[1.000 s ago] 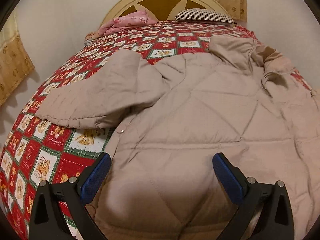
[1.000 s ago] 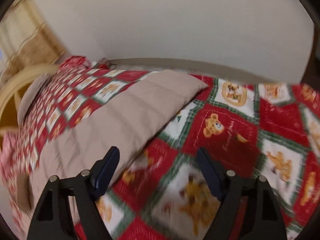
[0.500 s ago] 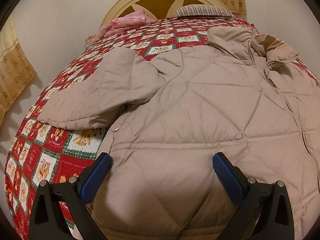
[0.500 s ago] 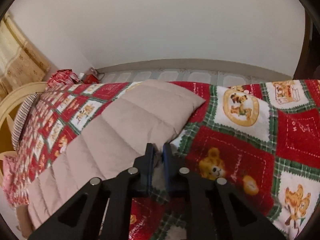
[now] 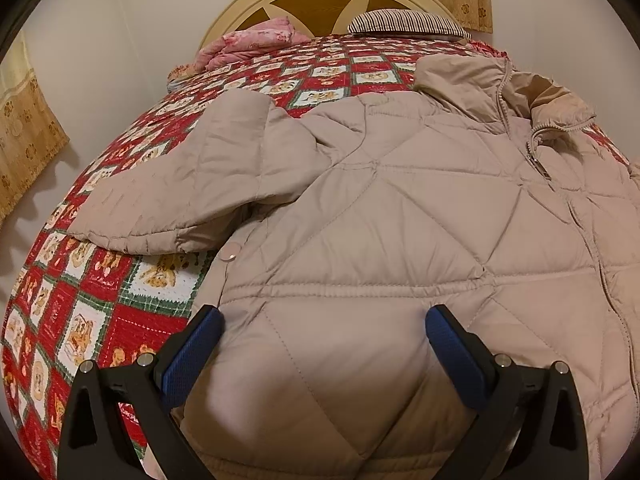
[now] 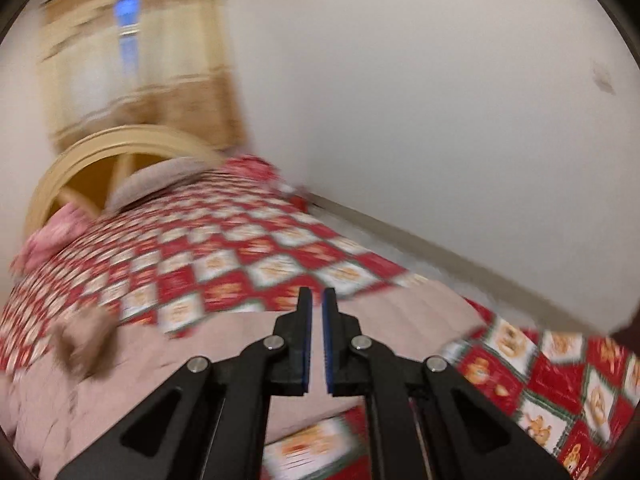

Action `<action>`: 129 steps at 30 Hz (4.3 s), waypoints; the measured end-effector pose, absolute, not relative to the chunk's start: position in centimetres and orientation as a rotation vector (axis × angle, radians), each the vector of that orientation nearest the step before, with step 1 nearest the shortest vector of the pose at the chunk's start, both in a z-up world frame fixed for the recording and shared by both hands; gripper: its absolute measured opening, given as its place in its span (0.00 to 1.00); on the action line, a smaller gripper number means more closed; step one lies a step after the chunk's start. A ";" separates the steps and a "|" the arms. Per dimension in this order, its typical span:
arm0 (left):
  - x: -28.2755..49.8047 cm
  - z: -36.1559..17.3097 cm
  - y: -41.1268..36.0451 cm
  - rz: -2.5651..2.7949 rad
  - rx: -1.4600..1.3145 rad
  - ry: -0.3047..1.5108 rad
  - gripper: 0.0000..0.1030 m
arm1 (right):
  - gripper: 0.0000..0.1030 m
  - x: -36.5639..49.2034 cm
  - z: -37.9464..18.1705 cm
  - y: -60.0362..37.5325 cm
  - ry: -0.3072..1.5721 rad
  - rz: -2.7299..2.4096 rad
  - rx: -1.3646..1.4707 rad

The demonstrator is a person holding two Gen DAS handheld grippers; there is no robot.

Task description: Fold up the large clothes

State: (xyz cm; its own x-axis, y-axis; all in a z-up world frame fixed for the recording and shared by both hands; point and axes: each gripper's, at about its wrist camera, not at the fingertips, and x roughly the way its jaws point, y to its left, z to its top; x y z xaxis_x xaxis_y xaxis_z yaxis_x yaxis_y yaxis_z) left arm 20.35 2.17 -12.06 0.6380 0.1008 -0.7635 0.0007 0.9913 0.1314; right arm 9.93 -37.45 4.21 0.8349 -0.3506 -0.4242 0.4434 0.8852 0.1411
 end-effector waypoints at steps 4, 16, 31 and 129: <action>20.4 -12.1 2.4 0.050 0.108 0.880 0.99 | 0.08 11.0 4.3 -33.8 0.448 -0.309 0.312; 20.4 -12.2 2.6 0.037 0.084 0.888 0.99 | 0.84 8.3 2.3 -35.4 0.473 -0.605 0.058; 20.3 -12.2 2.4 0.047 0.101 0.885 0.99 | 0.86 7.2 2.4 -34.3 0.501 -0.595 0.092; 18.7 -5.6 10.6 -0.002 -0.012 0.802 0.99 | 0.62 13.3 0.0 -4.8 0.584 0.523 0.113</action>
State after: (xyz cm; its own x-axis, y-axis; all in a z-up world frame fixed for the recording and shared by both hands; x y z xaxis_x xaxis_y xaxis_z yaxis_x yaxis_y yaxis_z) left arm 18.75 10.65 -5.63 0.6953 -0.0060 -0.7187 -0.0030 0.9999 -0.0112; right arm 13.26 -4.79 0.04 0.7085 0.5015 -0.4966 -0.4390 0.8641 0.2463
